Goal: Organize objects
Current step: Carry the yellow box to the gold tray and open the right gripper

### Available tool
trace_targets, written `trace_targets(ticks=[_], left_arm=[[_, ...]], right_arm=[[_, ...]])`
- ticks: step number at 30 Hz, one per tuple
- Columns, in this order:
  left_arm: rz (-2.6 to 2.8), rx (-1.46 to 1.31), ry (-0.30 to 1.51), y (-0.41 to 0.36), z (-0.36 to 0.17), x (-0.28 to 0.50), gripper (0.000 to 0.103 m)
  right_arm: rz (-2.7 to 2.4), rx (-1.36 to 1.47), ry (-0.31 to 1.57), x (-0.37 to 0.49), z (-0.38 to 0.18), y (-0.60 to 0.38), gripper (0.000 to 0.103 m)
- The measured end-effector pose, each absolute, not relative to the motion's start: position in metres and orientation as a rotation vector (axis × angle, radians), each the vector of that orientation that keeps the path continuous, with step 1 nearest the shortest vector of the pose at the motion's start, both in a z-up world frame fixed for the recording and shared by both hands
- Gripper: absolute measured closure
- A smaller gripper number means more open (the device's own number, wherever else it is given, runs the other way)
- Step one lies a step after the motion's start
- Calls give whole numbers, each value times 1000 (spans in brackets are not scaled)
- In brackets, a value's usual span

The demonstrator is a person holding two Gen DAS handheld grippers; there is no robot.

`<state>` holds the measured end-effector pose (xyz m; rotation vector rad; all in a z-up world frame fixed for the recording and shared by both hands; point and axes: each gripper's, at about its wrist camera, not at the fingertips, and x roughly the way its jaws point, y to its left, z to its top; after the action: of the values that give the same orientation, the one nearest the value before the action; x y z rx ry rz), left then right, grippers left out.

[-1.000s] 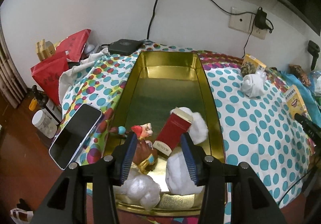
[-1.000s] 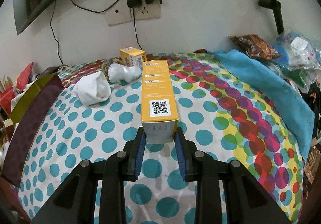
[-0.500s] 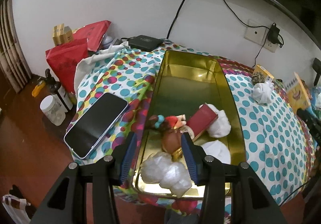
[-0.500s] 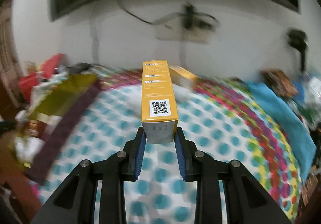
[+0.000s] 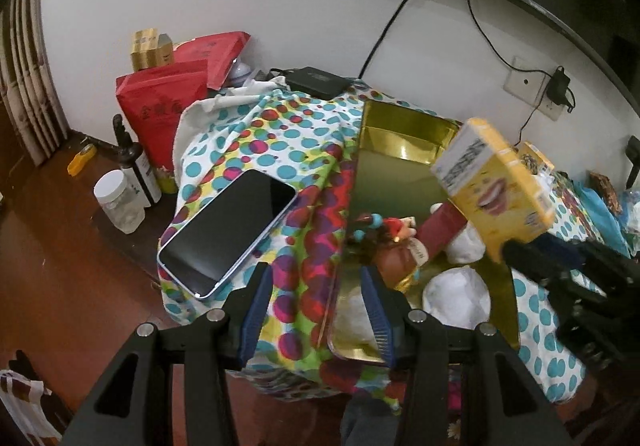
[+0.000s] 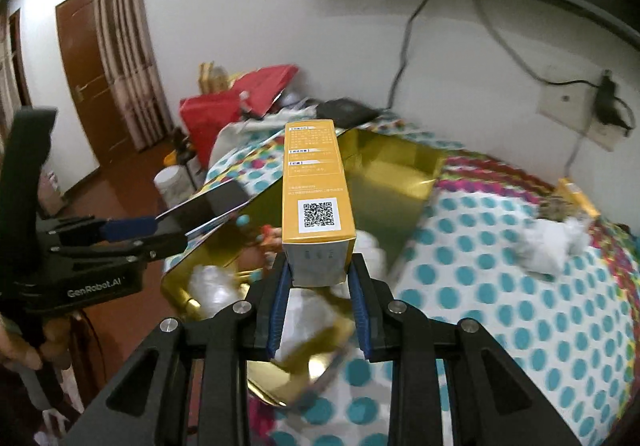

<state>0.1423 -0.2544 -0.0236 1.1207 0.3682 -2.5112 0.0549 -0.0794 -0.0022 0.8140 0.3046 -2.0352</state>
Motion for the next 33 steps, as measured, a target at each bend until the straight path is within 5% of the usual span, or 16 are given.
trace_targets(ticks=[23,26,28,33], left_arm=[[-2487,1165,438,-276,-44,145,56],[-2491,1169,429,-274,-43,142,56],[-2496,1172,418,-271,-41,139,56],[-2542,1162,368,-254,-29,127,56]], right_arm=[[-2031,901,387,50,-35,-140,75],[-2011,901,331,46,-32,-137,66],[-2023,894,305,44,-28,-132,46],[-2082,828,216,37,-7,-103,41]])
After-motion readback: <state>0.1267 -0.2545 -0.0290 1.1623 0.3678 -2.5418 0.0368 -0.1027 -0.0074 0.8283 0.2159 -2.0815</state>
